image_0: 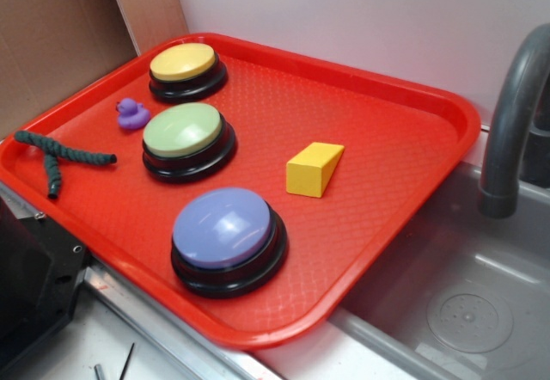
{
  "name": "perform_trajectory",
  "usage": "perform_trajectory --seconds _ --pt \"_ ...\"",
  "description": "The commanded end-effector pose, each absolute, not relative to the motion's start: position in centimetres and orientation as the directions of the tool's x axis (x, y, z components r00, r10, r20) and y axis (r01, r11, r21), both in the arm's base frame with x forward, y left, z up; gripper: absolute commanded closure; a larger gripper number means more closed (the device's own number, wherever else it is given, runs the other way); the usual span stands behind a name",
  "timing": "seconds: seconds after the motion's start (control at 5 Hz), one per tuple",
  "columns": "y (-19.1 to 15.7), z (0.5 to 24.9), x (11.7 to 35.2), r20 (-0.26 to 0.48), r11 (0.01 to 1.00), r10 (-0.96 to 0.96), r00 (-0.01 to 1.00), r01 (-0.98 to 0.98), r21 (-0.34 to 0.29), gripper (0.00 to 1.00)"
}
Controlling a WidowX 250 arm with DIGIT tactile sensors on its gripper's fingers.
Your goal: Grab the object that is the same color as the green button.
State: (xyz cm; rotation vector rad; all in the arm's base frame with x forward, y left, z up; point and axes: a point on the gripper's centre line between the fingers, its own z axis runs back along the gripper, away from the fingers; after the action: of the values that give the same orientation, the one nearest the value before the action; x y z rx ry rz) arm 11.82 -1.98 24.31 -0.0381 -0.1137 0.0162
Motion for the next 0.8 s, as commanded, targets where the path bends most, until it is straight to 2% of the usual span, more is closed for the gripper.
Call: perform_trajectory --seconds 0.0,0.2,0.4,0.6 --pt "-2.0 24.3 11.8 0.113 0.999 0.018 0.993 -0.014 -0.039 0.0" --pt "3.0 21.6 12.1 0.069 0.959 0.271 0.96 -0.264 -0.099 0.0" --pt "7.9 20.1 12.7 0.04 0.861 0.502 0.864 -0.495 -0.119 0.0" --pt "10.1 18.9 11.5 0.166 0.72 0.69 0.704 -0.691 -0.06 0.0"
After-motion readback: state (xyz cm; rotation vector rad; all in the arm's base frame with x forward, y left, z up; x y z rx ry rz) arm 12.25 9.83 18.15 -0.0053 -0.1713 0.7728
